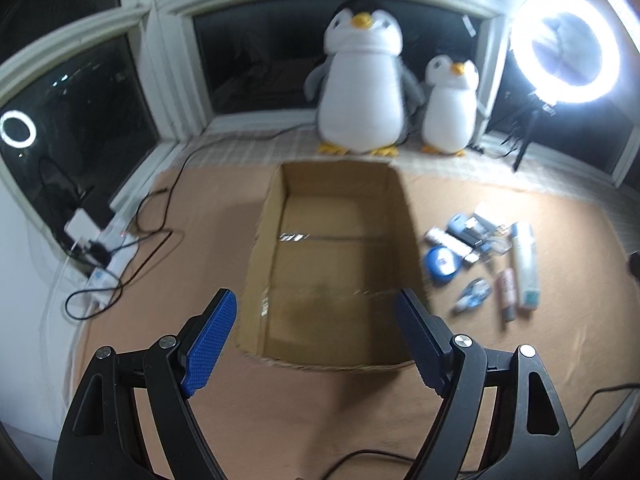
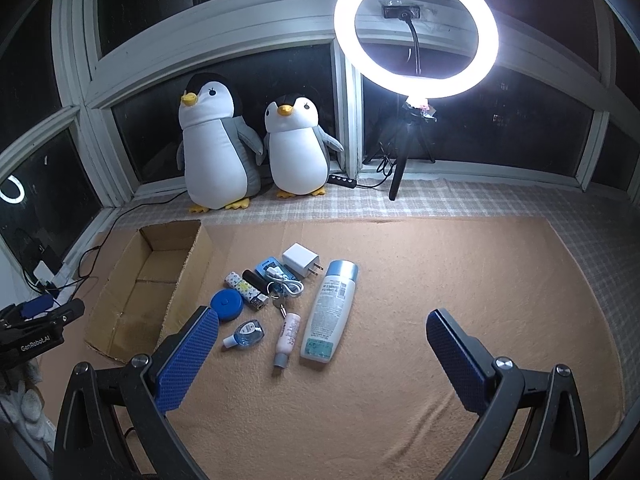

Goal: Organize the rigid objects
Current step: 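Move the left tool to the box rim while the right tool approaches the lotion bottle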

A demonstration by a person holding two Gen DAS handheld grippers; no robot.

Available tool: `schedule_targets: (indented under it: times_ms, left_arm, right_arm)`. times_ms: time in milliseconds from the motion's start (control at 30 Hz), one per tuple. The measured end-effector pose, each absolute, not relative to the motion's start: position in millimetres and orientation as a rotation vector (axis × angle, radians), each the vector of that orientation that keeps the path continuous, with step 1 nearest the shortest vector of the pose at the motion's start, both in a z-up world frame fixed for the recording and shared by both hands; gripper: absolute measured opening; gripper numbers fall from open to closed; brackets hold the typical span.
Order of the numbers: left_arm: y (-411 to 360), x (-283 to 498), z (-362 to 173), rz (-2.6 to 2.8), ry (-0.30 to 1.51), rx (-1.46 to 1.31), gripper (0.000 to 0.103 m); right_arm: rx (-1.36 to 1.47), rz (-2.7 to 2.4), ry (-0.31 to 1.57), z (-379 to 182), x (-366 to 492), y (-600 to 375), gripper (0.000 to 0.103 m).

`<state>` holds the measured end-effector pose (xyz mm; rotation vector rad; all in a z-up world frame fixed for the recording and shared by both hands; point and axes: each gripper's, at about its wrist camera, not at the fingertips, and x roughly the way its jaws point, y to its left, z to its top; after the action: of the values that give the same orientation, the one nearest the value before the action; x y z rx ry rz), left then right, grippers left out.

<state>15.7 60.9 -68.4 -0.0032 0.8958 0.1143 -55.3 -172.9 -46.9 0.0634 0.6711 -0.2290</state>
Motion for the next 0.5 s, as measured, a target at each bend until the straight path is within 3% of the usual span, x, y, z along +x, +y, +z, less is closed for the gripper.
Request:
schedule_targets:
  times_ms: [500]
  left_arm:
    - [117.8, 37.0, -118.9, 0.192, 1.032, -0.077, 0.077]
  right_arm:
    - [0.056, -0.239, 0.723, -64.8, -43.3, -177.3, 0.103]
